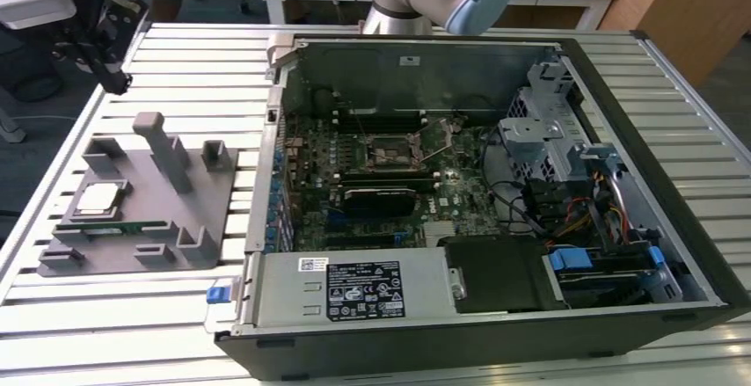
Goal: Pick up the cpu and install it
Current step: 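Reach for the cpu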
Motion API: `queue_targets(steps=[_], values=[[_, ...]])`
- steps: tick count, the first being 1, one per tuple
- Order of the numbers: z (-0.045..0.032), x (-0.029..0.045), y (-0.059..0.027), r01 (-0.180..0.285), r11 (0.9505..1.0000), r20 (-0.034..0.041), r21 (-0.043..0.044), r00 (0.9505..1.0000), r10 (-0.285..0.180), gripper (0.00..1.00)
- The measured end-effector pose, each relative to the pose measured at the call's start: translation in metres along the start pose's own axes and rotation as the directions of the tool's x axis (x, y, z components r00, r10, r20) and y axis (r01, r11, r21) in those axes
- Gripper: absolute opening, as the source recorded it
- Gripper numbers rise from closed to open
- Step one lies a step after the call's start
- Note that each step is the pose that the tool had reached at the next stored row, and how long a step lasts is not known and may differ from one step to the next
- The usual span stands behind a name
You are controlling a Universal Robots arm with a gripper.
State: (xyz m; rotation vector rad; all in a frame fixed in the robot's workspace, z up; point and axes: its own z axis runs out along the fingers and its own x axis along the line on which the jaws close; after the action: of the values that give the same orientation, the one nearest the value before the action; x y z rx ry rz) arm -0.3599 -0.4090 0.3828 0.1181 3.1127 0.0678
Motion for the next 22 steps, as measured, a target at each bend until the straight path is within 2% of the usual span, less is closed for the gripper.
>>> queue_targets(steps=[6,14,22], values=[[0.0006,0.0259,-0.0028,0.0,1.0,-0.0017,0.0002,1.0,0.0,0.11],[0.0012,0.0556,-0.0055,0.0,1.0,-0.0017,0.0001,1.0,0.0,0.11],[0.0019,0.0802,-0.0077,0.0,1.0,-0.0017,0.0002,1.0,0.0,0.11]])
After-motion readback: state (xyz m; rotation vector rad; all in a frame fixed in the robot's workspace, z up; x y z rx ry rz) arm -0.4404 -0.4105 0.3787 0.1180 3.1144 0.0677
